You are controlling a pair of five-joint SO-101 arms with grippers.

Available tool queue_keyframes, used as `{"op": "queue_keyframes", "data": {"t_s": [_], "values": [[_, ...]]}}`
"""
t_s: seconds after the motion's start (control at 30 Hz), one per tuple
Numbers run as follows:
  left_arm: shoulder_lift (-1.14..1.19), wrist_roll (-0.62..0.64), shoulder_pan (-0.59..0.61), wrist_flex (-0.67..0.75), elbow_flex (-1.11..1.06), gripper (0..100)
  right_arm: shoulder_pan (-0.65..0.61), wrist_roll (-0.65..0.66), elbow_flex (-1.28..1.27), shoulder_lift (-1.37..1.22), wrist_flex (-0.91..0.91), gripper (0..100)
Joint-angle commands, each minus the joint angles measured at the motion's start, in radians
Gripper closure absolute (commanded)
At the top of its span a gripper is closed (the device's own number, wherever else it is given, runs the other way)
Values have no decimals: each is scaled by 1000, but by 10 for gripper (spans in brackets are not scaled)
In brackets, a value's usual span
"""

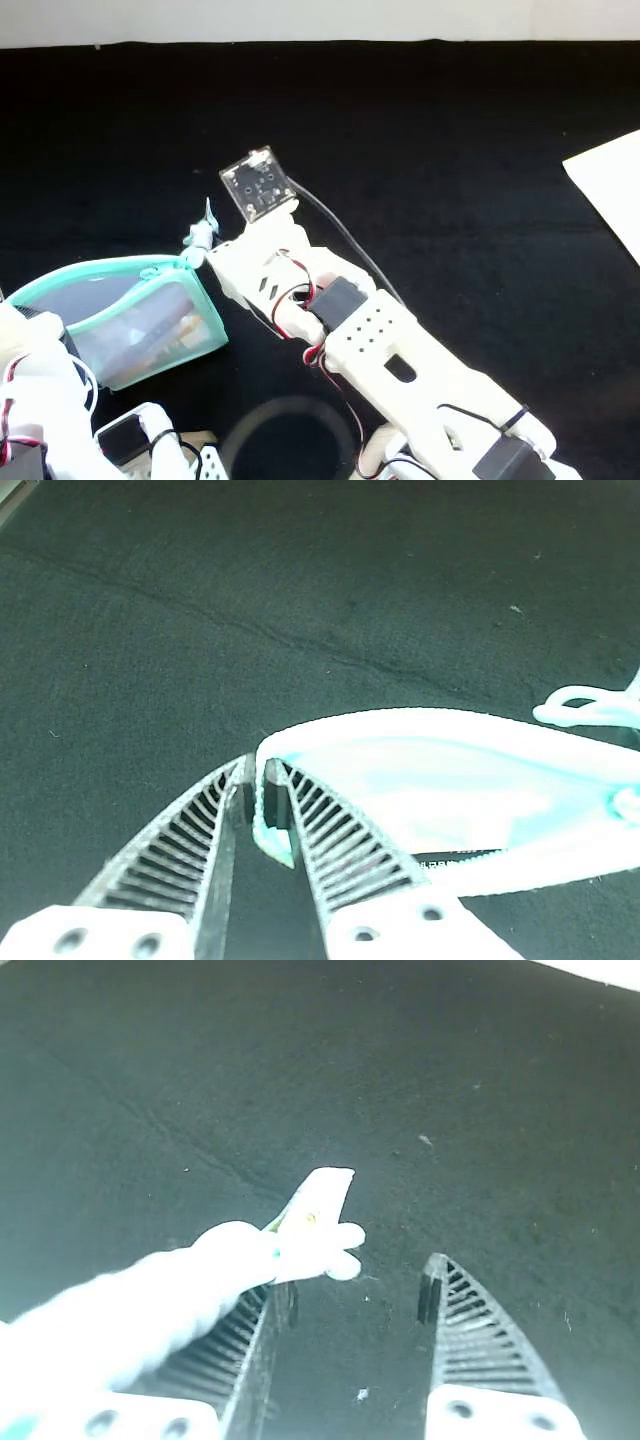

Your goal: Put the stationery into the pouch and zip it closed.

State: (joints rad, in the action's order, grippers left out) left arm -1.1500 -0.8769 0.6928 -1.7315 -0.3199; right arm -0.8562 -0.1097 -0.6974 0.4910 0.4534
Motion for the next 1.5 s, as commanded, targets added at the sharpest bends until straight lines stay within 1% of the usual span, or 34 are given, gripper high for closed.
{"op": "queue_keyframes", "data": {"t_s": [0.0, 0.13, 0.2, 0.27, 0.43, 0.57, 0.73, 0.87, 1.0, 1.17, 1.3, 1.47], "values": [[1, 6, 10, -14, -42, 993, -8, 75, 45, 35, -19, 788], [-22, 6, 10, -14, -44, 993, -4, 133, 47, 35, -19, 788], [-61, 6, 8, -14, -45, 993, 24, 158, 47, 35, -39, 788], [-111, 6, 7, -14, -53, 993, 45, 160, 47, 31, -74, 789], [-208, 6, 8, -14, -54, 993, 53, 160, 48, 31, -120, 789], [-213, 8, 5, -15, -61, 993, 48, 158, 50, 24, -151, 789], [-213, 6, 5, -8, -153, 993, 38, 129, 68, 24, -151, 789], [-211, 6, 4, 18, -179, 993, 41, 130, 58, 24, -148, 789], [-179, 6, 4, 37, -180, 993, 94, 132, 58, 33, -42, 789], [-28, 15, 4, 51, -177, 993, 173, 124, 68, 35, 142, 789], [31, 48, 2, 83, -180, 993, 174, 124, 88, 35, 245, 789], [41, 48, -10, 101, -179, 993, 170, 124, 216, 35, 443, 789]]}}
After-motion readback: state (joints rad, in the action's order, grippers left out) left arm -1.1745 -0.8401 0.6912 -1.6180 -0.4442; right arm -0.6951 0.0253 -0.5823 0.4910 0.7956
